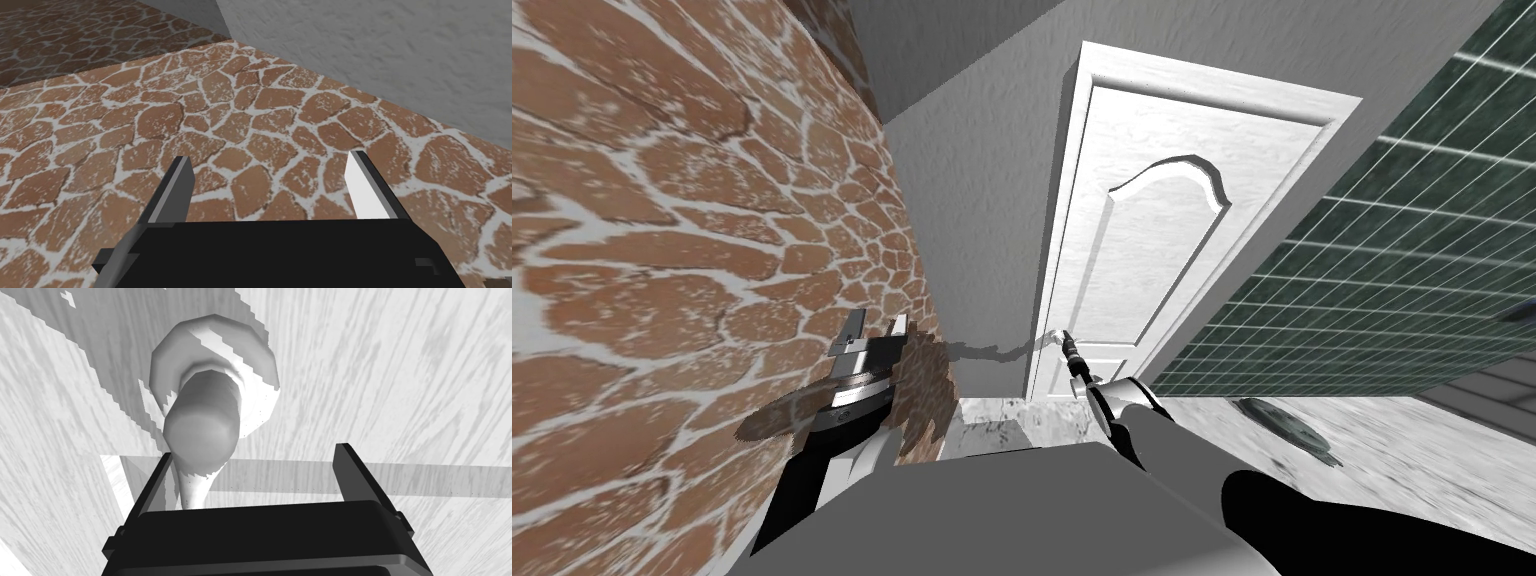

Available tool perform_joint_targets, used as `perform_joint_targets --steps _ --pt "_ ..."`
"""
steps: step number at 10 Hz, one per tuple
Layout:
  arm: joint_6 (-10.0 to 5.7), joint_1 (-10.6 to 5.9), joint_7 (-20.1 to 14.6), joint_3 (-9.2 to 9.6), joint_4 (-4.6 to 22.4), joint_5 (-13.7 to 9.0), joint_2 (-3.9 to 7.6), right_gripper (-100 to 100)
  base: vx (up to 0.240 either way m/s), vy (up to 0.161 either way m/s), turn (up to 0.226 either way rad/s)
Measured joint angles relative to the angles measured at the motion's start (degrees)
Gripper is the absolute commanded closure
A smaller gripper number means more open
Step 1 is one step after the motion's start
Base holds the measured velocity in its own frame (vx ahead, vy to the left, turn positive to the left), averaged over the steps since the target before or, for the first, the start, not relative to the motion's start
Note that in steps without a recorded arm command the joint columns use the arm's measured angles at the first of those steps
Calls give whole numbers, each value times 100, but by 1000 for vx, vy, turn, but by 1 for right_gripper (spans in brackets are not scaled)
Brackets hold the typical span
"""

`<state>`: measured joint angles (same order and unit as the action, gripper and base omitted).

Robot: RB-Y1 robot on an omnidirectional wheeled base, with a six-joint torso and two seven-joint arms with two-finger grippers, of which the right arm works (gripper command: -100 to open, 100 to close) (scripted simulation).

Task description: Pull the door open

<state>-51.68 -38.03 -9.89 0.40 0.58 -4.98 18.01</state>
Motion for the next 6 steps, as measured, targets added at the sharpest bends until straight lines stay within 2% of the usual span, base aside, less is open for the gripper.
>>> perform_joint_targets --steps 1,2,3,4,5,6 --pt "182 233 6 4 -288 4 36 -100 0 0 0" --pt "542 574 26 -1 -839 0 44 -100 -7 3 -7" --pt "582 399 5 7 -480 6 49 -100 16 0 50" --pt "608 332 -3 -5 -345 -3 56 -100 57 -2 50" --pt "691 326 4 -22 -367 -17 70 -100 28 -2 9" --pt "710 325 5 -24 -371 -18 72 100 -7 0 -7"
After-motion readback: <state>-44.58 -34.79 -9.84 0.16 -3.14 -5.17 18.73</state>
